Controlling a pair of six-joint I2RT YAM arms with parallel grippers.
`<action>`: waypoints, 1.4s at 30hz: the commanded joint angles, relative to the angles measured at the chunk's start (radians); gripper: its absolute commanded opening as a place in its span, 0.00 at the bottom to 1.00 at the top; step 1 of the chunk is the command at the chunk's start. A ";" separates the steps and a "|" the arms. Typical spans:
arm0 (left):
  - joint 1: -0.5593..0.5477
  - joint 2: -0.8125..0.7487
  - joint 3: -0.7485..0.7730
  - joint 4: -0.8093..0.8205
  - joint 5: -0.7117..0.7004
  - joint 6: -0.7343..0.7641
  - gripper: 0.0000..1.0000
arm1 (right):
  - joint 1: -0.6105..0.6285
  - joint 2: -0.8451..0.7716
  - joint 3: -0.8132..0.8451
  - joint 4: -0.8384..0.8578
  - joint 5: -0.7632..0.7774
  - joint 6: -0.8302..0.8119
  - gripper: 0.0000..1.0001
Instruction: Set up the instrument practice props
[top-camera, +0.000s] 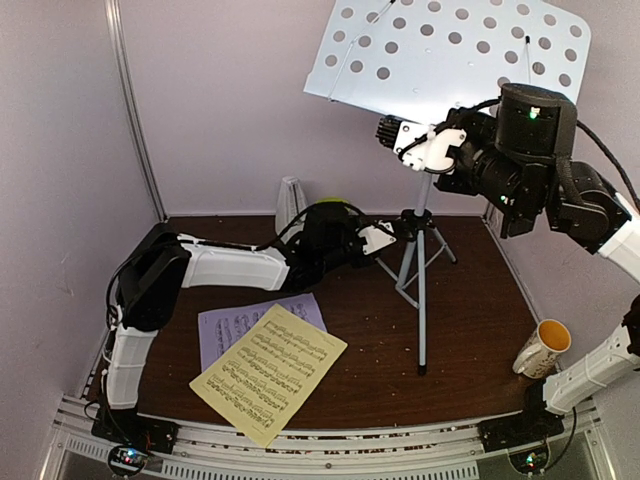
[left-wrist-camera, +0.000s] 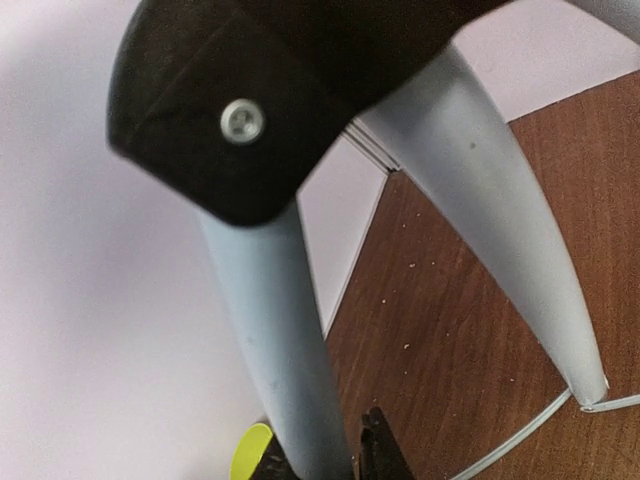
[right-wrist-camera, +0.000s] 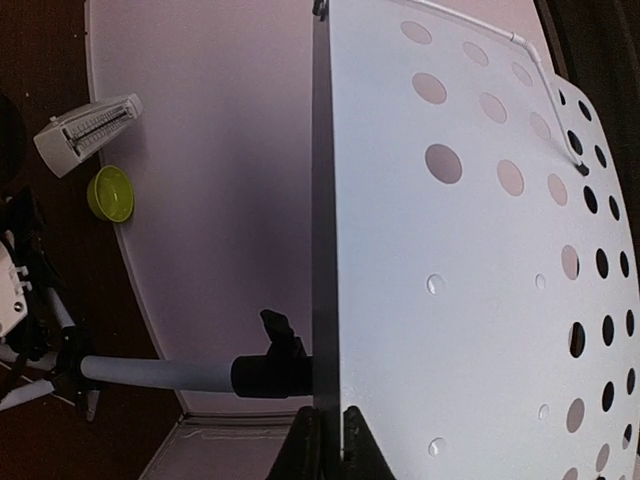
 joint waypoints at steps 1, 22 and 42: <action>0.004 0.086 -0.031 -0.232 0.035 0.257 0.00 | 0.001 -0.030 0.052 0.299 -0.032 -0.044 0.12; 0.002 0.137 -0.003 -0.251 0.005 0.341 0.00 | 0.013 0.013 0.071 0.340 -0.077 -0.039 0.71; 0.004 0.046 -0.124 -0.151 -0.060 0.346 0.46 | 0.165 -0.066 -0.028 0.316 -0.098 0.155 0.99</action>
